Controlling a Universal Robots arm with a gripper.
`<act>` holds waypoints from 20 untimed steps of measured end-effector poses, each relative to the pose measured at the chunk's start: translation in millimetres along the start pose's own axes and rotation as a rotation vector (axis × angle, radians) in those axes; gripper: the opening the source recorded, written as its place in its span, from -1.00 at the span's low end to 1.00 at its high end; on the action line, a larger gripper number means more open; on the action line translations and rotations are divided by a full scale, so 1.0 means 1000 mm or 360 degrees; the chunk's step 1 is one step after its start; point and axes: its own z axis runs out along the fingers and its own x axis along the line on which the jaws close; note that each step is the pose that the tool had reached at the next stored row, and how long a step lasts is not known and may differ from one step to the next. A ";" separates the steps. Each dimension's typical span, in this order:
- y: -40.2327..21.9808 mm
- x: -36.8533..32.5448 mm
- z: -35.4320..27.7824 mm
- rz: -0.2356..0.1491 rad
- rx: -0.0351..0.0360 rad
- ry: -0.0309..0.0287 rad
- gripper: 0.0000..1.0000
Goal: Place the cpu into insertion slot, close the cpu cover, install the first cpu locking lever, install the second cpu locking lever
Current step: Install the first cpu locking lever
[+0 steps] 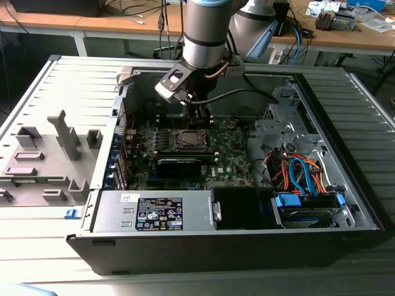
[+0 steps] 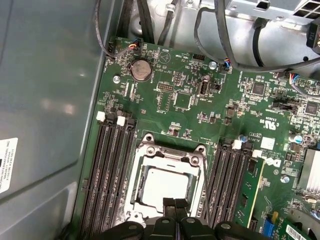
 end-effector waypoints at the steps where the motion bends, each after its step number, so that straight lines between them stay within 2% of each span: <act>1: 0.0000 0.0001 0.0001 -0.0005 0.0001 -0.00031 -0.79; 11: 0.0000 0.0000 0.0001 -0.0041 0.0001 -0.00086 -0.79; 20: 0.0000 0.0000 0.0002 -0.0091 0.0004 -0.00206 -0.79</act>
